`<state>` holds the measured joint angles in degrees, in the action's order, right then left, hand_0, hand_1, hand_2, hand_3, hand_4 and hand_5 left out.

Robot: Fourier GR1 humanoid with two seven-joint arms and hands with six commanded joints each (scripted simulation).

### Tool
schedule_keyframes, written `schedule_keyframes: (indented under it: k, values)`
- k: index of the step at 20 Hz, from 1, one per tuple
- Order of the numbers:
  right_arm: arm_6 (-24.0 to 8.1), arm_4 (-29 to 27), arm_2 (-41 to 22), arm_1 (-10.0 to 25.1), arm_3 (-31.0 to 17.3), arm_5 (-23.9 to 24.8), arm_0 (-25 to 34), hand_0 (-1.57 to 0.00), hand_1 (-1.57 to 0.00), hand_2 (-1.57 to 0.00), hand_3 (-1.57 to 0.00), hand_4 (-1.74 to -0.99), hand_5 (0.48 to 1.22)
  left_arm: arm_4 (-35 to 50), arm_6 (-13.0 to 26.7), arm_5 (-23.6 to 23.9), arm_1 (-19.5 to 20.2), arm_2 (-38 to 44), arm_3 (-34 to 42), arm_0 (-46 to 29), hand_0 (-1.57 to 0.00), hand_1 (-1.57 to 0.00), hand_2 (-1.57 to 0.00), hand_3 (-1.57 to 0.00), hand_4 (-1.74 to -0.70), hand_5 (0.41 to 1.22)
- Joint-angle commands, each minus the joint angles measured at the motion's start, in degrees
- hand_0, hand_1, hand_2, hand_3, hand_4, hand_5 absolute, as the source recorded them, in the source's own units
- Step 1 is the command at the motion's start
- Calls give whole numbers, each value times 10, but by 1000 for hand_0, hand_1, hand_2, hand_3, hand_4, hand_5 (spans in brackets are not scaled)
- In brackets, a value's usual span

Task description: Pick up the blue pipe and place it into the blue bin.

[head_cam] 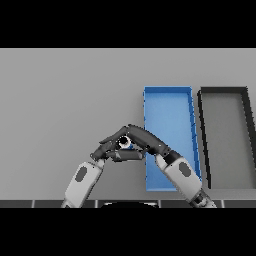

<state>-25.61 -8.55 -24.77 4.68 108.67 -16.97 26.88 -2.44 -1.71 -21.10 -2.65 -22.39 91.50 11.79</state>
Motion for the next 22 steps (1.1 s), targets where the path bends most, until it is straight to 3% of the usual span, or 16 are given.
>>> schedule_keyframes:
  k: [1, 4, 5, 6, 8, 9, 11, 15, 18, 20, 22]
  values:
    - [3, 7, 3, -3, -5, 5, -1, -1533, -1533, -1535, -1501, -1721, 1160, -7, 2, 7, -1, -2, -4, 0, -1571, -1571, -1571, -1426, -1731, 1221]
    - [17, 23, 3, -4, 2, 17, -11, -1551, -1551, -1552, -1535, -1731, 1190, -31, -22, 23, 9, -5, 1, -1, -1571, -1571, -1571, -1454, -1724, 1221]
    - [16, 30, 2, -5, 2, 20, -7, -1555, -1555, -1556, -1542, -1733, 1196, -45, -23, 29, 11, -6, 3, 1, -1462, -1342, -1293, -1166, -1599, 1221]
    - [12, 34, 3, -6, -2, 19, -4, -1558, -1558, -1559, -1548, -1734, 1201, -44, -8, 17, 16, -7, 7, -1, -1169, -1073, -1034, -933, -1475, 1221]
    - [-10, 35, 0, -14, 4, 20, -10, -1563, -1563, -1563, -1556, -1737, 1208, -52, -10, -10, 26, -12, 9, -6, -748, -687, -662, -596, -1282, 1221]
    - [-17, 35, 4, -17, 2, 20, -8, -1565, -1565, -1565, -1559, -1738, 1211, -56, 7, -18, 24, -11, 9, -2, -598, -549, -529, -477, -1206, 1221]
    - [-36, 50, 0, -28, 7, 20, -7, -1567, -1567, -1567, -1563, -1739, 1214, -67, 1, -25, 31, -3, 0, 5, -383, -351, -338, -305, -1085, 1029]
    - [-27, 67, 6, -34, 8, 16, -9, -1569, -1569, -1569, -1568, -1740, 1218, -60, 46, -10, 19, -2, 7, -3, -156, -143, -138, -124, -980, 704]
    - [-19, 59, 13, -45, 8, 9, -13, -1570, -1570, -1570, -1569, -1741, 1220, -49, 64, -14, 20, 4, 3, -1, -79, -73, -70, -63, -968, 567]
    - [-23, 57, 18, -56, 11, 12, -15, -1570, -1570, -1570, -1570, -1741, 1220, -57, 57, -12, 22, 0, -2, -2, -50, -46, -45, -40, -947, 513]
    - [-23, 16, 38, -68, 13, 6, -17, -1571, -1571, -1571, -1570, -1741, 1220, -61, 54, -9, 28, 1, -2, -8, -32, -29, -28, -25, -928, 484]
